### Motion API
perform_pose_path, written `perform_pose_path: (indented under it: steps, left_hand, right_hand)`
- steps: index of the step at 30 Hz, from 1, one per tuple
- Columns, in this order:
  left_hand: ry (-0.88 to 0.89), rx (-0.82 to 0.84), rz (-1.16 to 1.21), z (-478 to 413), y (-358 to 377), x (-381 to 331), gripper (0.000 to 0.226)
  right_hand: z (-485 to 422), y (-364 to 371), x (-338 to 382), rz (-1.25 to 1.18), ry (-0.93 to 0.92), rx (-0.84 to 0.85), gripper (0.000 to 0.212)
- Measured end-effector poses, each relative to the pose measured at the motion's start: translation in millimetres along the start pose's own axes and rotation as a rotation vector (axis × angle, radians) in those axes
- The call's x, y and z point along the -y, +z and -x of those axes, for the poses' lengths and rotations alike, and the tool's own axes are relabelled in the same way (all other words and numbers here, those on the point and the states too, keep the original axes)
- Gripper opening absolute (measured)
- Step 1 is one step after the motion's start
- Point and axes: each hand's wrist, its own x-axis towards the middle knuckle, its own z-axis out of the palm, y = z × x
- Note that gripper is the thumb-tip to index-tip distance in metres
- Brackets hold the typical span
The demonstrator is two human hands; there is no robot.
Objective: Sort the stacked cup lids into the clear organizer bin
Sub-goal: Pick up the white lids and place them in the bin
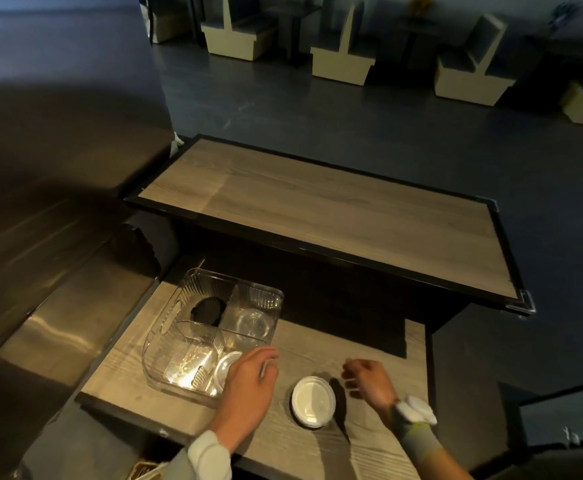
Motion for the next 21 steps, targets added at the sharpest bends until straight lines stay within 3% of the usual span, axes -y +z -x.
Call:
perform_pose_path:
  steps: [3,8,12,15,21]
  left_hand:
    - [0.068,-0.016,0.036,1,10,-12,0.025]
    - [-0.090,0.290,-0.041,-2,43,-4,0.033]
    - [-0.224,0.420,-0.145,-8,76,9,0.054]
    - [-0.334,0.432,-0.189,-18,92,17,0.063]
    - [-0.555,0.416,-0.067,-39,106,32,0.072]
  right_hand:
    - [-2,3,-26,0.078,0.041,-0.020,0.024]
    - [1,12,-42,0.120,0.096,0.035,0.019]
    - [7,18,-37,0.085,0.121,0.039,0.019]
    - [8,25,-37,0.086,0.130,0.050,0.014]
    - [-1,30,-41,0.171,0.171,0.158,0.033]
